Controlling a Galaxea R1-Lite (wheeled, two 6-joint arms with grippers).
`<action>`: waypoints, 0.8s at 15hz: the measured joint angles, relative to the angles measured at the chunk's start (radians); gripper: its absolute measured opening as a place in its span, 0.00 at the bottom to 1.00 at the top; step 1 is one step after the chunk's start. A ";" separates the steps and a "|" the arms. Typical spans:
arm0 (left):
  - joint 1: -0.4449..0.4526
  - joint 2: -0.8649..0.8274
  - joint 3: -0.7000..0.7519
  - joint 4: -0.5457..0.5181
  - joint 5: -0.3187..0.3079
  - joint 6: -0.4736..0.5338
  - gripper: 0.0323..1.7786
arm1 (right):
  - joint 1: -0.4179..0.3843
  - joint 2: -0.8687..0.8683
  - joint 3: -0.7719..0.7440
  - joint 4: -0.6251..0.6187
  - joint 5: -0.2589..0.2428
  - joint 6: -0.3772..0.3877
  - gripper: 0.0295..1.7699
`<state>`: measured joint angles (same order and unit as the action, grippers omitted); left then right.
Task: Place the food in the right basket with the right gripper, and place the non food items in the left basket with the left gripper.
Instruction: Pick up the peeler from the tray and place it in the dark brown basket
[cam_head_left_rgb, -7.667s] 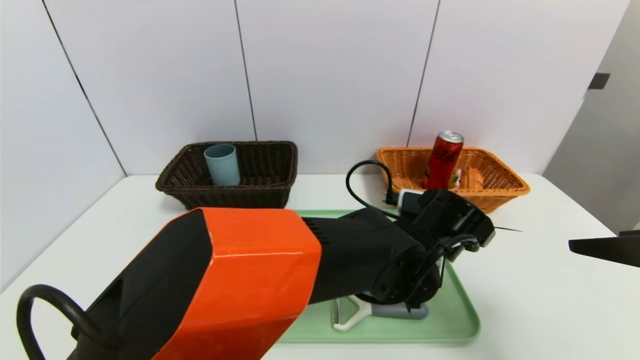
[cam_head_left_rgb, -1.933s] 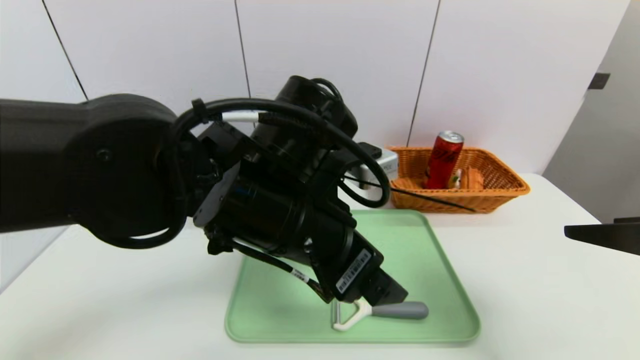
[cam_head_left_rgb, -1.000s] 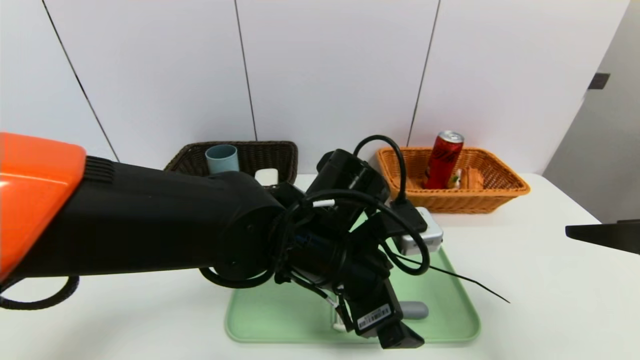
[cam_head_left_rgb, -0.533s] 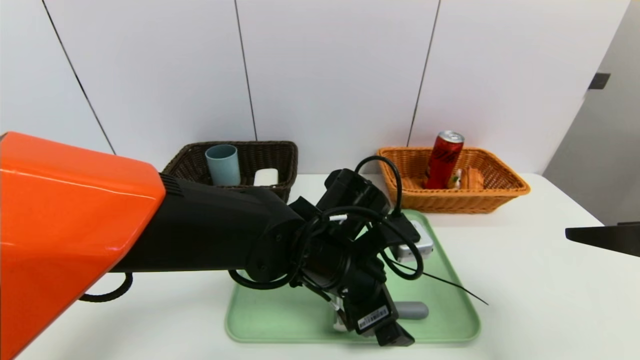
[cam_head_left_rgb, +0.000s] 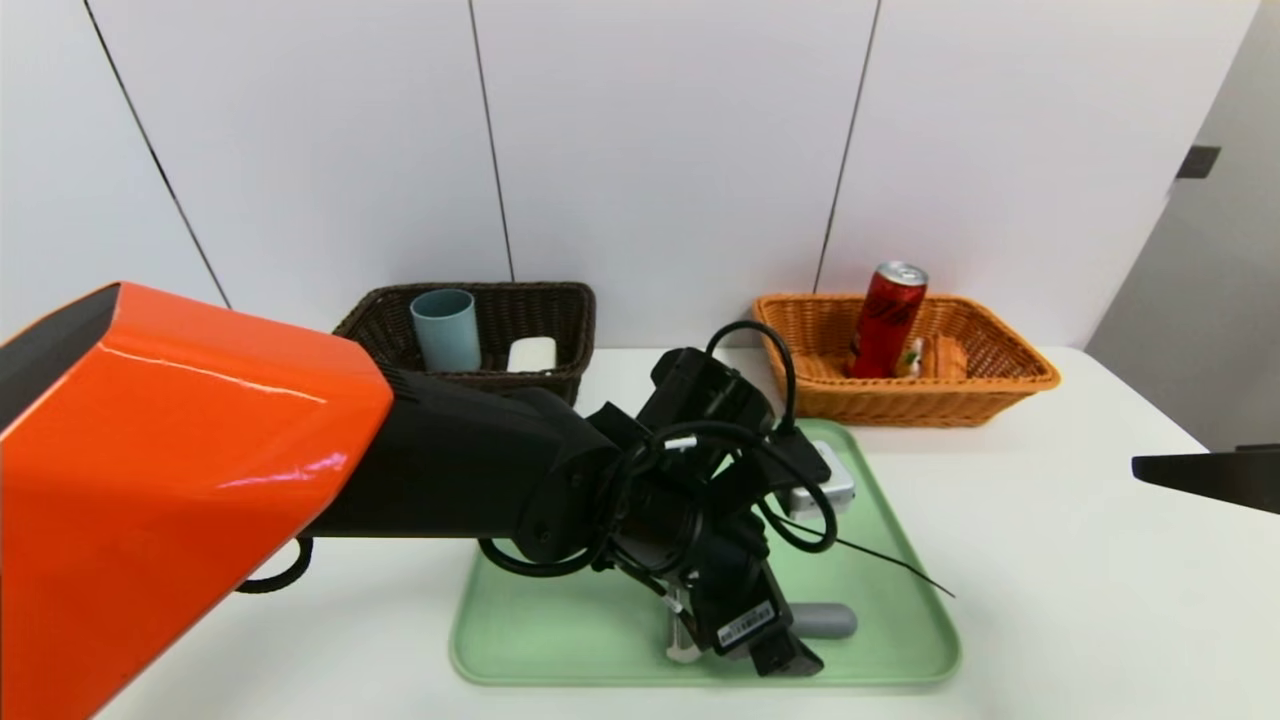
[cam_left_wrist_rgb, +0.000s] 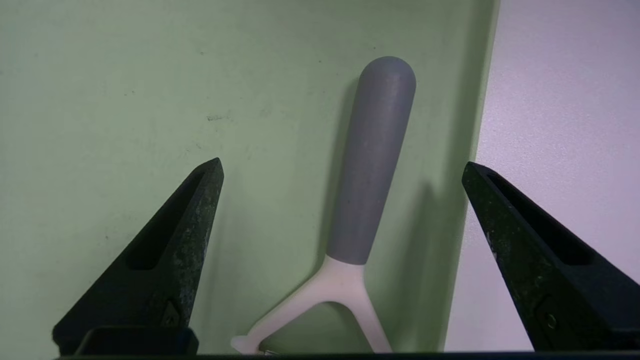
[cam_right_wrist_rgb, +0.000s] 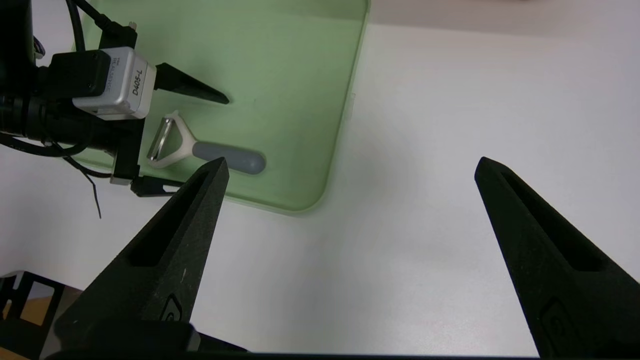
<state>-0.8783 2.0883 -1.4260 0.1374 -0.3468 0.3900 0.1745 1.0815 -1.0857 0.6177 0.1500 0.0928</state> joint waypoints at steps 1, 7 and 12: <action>0.001 0.003 -0.001 -0.005 0.000 0.000 0.95 | 0.000 0.000 0.001 0.000 0.000 0.000 0.96; 0.005 0.021 -0.002 -0.011 0.024 0.000 0.95 | 0.000 -0.001 0.004 0.000 0.000 0.000 0.96; 0.007 0.032 -0.001 -0.033 0.031 0.001 0.95 | 0.000 -0.001 0.004 0.000 0.000 0.000 0.96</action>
<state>-0.8711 2.1200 -1.4272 0.1049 -0.3155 0.3906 0.1745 1.0809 -1.0813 0.6177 0.1504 0.0923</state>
